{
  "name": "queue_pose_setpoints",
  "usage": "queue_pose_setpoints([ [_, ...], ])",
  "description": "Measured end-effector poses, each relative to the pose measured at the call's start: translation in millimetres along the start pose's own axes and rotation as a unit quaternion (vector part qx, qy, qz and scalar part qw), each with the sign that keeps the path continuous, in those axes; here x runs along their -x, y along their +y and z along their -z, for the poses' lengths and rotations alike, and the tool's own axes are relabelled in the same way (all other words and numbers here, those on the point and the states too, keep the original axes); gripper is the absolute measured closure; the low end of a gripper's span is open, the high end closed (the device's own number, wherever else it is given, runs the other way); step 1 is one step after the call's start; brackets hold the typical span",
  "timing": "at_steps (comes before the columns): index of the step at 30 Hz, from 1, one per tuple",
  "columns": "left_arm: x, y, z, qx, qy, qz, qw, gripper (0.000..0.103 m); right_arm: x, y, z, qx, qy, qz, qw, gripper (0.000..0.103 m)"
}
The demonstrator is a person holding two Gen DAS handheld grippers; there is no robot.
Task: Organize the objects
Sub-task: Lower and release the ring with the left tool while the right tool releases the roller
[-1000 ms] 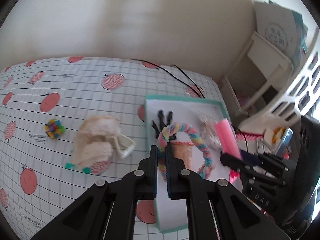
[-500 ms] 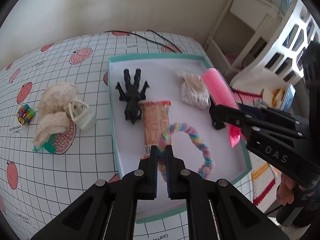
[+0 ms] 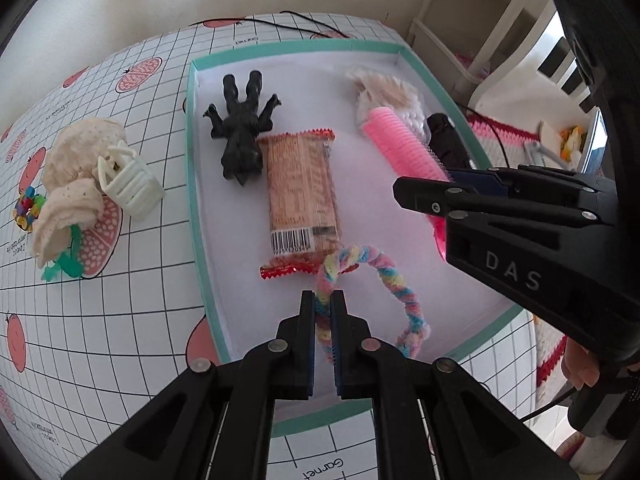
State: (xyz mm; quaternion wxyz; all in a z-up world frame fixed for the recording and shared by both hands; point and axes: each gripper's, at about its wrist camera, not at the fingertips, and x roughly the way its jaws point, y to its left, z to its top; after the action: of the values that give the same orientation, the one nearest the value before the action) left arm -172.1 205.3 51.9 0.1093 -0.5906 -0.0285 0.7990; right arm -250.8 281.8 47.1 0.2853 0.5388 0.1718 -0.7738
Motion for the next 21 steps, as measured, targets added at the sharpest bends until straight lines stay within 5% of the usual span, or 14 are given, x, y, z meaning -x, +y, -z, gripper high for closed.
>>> queue_pose_setpoints([
  [21,-8.2,5.8,0.2,-0.005,0.021,-0.015,0.9997,0.095,-6.7,-3.2,5.8,0.000,0.013,0.011,1.000,0.076],
])
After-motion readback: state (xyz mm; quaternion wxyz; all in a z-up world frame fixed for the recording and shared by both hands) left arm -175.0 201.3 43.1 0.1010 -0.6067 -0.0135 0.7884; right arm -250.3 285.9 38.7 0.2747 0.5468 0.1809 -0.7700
